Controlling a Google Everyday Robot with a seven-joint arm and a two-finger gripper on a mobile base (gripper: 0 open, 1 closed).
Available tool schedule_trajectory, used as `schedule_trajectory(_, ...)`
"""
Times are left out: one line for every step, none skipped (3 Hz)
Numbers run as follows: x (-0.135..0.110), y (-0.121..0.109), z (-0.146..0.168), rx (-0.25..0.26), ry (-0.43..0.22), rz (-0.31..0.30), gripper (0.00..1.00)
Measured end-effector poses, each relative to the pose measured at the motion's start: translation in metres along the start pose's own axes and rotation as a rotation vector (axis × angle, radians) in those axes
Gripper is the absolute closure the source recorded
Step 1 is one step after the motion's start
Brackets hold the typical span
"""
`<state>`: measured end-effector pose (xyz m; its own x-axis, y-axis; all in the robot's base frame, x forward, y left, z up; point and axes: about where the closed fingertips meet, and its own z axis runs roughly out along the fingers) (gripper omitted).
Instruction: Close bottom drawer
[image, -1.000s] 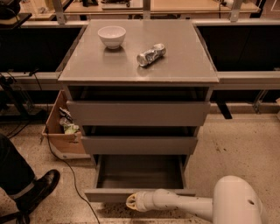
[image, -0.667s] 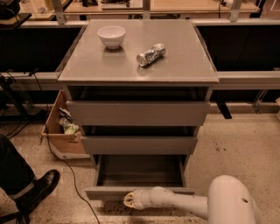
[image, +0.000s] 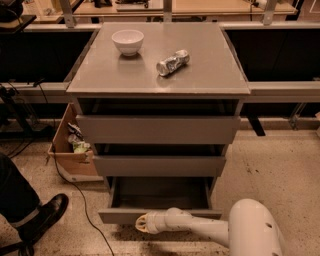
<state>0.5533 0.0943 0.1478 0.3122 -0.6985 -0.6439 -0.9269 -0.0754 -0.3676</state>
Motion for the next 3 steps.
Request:
schedule_trajectory(-0.011, -0.017, 0.015, 0.009, -0.019, -0.048, 1.0)
schedule_trajectory(-0.025, -0.048, 0.035, 0.039, -0.036, -0.124, 1.0)
schedule_trajectory(-0.031, -0.069, 0.044, 0.075, -0.038, -0.168, 1.0)
